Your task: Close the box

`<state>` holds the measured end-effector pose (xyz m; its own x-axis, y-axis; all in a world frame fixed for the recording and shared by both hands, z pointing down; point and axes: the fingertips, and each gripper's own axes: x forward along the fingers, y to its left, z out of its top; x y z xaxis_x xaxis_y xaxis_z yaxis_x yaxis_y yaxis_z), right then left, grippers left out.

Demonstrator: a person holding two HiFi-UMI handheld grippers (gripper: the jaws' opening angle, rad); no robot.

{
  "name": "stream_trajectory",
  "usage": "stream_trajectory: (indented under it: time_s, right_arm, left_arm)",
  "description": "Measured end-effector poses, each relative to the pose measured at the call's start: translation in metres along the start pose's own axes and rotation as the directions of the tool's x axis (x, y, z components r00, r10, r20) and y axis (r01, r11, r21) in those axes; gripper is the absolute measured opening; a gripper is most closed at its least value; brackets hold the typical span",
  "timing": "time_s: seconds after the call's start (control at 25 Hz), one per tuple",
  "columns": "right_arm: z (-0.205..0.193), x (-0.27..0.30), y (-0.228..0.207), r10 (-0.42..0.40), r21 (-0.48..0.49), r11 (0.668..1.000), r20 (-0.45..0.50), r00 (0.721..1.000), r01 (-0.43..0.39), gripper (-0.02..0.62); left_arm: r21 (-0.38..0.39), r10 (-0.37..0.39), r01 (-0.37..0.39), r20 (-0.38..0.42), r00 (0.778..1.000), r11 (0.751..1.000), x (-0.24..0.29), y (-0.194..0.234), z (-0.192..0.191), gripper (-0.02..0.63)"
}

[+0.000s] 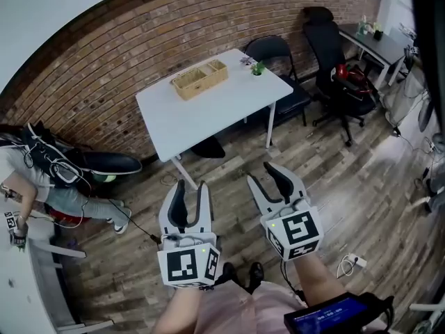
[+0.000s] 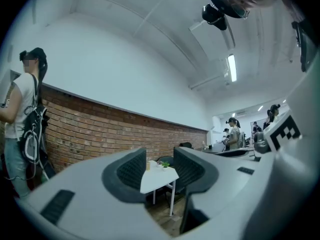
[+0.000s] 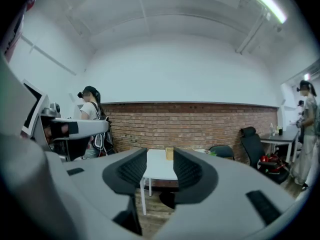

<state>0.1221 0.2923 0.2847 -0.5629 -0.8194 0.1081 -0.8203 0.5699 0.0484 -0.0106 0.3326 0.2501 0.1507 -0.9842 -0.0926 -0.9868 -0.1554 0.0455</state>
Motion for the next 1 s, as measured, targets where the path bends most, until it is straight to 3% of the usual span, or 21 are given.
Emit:
stream_trajectory:
  time_s: [0.4,1.0]
  right_arm:
    - [-0.022,0.020,-0.027,0.014,-0.023,1.000,-0.047,0.999,-0.015,0.141]
    - [-0.026,0.183,-0.070,0.009,-0.022,1.000,-0.086,0.996,-0.010,0.124]
  left_arm:
    - [0.015,0.040,-0.039,-0.026,0.999,0.999,0.028,-0.001,-0.024,0.164]
    - [-0.011,0.035,-0.035,-0.061,0.998,0.999,0.176,0.081,-0.055,0.163]
